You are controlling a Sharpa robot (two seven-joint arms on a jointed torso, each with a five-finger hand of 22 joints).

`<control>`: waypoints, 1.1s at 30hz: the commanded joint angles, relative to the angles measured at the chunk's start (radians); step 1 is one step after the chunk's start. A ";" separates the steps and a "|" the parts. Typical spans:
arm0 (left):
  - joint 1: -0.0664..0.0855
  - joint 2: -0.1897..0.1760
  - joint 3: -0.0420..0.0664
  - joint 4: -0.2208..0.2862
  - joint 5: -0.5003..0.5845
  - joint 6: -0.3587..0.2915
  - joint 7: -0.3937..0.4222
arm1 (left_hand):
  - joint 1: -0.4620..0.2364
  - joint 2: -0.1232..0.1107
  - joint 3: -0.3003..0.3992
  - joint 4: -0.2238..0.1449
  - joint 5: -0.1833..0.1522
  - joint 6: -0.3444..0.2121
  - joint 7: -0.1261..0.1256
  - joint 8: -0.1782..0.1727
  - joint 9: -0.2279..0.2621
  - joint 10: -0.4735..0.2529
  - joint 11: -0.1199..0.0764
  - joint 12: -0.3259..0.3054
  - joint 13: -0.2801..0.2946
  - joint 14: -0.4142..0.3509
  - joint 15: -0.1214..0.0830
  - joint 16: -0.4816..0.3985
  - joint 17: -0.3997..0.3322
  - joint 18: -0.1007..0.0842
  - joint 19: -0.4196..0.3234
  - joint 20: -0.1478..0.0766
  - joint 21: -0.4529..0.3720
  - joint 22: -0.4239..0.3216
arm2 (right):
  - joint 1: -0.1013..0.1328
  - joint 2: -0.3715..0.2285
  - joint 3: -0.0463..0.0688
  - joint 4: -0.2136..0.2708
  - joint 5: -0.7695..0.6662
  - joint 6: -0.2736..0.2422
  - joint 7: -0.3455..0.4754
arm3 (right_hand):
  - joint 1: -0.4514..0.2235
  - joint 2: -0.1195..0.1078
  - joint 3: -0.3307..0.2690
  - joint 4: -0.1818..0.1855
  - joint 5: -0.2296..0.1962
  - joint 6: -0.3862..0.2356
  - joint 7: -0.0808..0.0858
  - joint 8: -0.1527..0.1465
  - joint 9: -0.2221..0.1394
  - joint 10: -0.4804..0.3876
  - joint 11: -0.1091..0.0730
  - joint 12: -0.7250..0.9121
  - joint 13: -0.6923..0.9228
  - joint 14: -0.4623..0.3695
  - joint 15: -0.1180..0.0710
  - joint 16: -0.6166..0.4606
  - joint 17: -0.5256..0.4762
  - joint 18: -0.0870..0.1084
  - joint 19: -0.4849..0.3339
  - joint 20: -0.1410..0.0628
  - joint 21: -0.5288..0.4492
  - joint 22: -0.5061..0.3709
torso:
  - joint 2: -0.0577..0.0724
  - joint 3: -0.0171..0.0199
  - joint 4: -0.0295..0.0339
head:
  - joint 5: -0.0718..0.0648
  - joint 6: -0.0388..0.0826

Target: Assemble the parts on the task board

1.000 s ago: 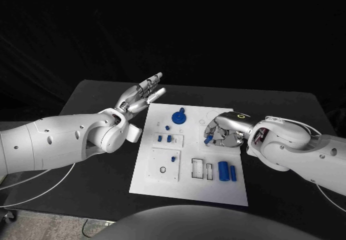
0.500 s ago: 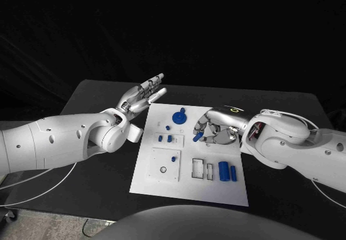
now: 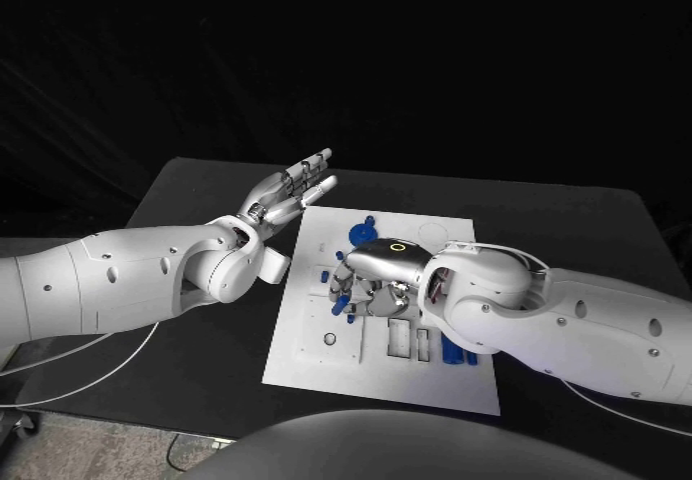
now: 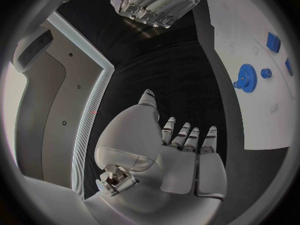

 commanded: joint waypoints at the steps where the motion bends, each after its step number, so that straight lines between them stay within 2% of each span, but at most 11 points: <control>1: 0.000 0.003 0.001 0.001 0.023 0.022 0.003 | 0.000 0.011 -0.007 0.000 0.006 -0.001 0.009 0.001 0.000 0.002 0.010 0.004 0.001 -0.001 0.008 -0.001 0.000 0.014 0.001 0.005 0.007 0.002 | -0.014 0.030 0.000 -0.018 -0.076 0.037 0.005 | -0.002 0.005 0.008 0.000 0.000 0.001 0.000 -0.001 0.003 0.008 0.000 -0.006 -0.001 0.000 0.000 -0.005 -0.002 -0.007 0.000 -0.004 -0.006 0.070 | 0.003 -0.0002 0.0018 | 0.005 0.000; 4: 0.000 0.003 0.001 0.001 0.026 0.023 0.002 | 0.001 0.012 -0.010 0.000 0.008 -0.002 0.009 0.001 0.000 0.002 0.012 0.004 0.001 0.000 0.009 -0.001 0.000 0.014 0.002 0.005 0.007 0.003 | -0.024 0.053 0.000 -0.025 -0.112 0.042 0.007 | -0.001 0.005 0.009 -0.002 0.002 0.001 0.000 -0.001 0.003 0.009 0.000 -0.008 -0.001 0.000 0.000 -0.005 -0.002 -0.007 -0.001 -0.004 -0.006 0.070 | 0.002 -0.0012 0.0005 | 0.014 0.000; 10: 0.000 0.004 0.001 0.000 0.030 0.024 0.000 | 0.003 0.014 -0.013 0.000 0.013 -0.003 0.009 0.001 0.000 0.002 0.015 0.007 0.001 0.000 0.010 -0.001 0.001 0.015 0.003 0.005 0.007 0.004 | -0.032 0.075 0.000 -0.024 -0.190 0.053 0.009 | -0.002 0.002 0.011 -0.005 0.005 0.008 -0.002 0.000 0.007 0.016 -0.001 -0.013 -0.003 -0.002 0.000 -0.009 -0.005 -0.008 -0.002 -0.004 -0.005 0.071 | 0.003 -0.0008 -0.0004 | 0.018 0.000; 19: 0.000 0.010 0.001 -0.003 0.033 0.027 -0.004 | 0.007 0.022 -0.016 0.000 0.020 -0.001 0.012 0.001 0.000 0.003 0.019 0.011 0.002 0.002 0.013 0.000 0.001 0.016 0.004 0.005 0.008 0.007 | -0.034 0.085 0.000 -0.019 -0.246 0.120 0.008 | -0.003 0.000 0.015 -0.012 0.006 0.018 -0.006 0.002 0.012 0.031 -0.005 -0.020 -0.005 -0.014 -0.002 -0.026 -0.022 -0.005 -0.011 -0.006 -0.018 0.068 | 0.002 -0.0005 0.0007 | 0.016 0.000; 23: 0.000 0.011 0.001 -0.005 0.034 0.028 -0.005 | 0.014 0.029 -0.019 -0.001 0.028 0.002 0.017 0.002 0.001 0.003 0.022 0.012 0.002 0.002 0.015 0.001 0.002 0.016 0.005 0.005 0.009 0.009 | -0.035 0.084 0.000 -0.016 -0.251 0.132 0.005 | -0.002 0.000 0.016 -0.014 0.005 0.019 -0.006 0.002 0.013 0.034 -0.005 -0.022 -0.006 -0.016 -0.002 -0.029 -0.024 -0.005 -0.013 -0.007 -0.021 0.067 | 0.002 -0.0005 -0.0006 | 0.016 0.000; 33: 0.000 0.013 0.001 -0.006 0.034 0.025 -0.002 | 0.025 0.032 -0.027 -0.001 0.040 0.009 0.022 0.003 0.002 -0.001 0.017 0.007 0.001 0.000 0.007 0.000 0.001 0.016 0.006 0.005 0.009 0.009 | -0.046 0.079 0.000 -0.011 -0.260 0.153 -0.003 | -0.001 0.000 0.018 -0.018 0.002 0.021 -0.007 0.002 0.014 0.038 -0.006 -0.026 -0.007 -0.020 -0.003 -0.035 -0.029 -0.004 -0.017 -0.008 -0.026 0.067 | 0.002 -0.0005 0.0012 | 0.014 0.000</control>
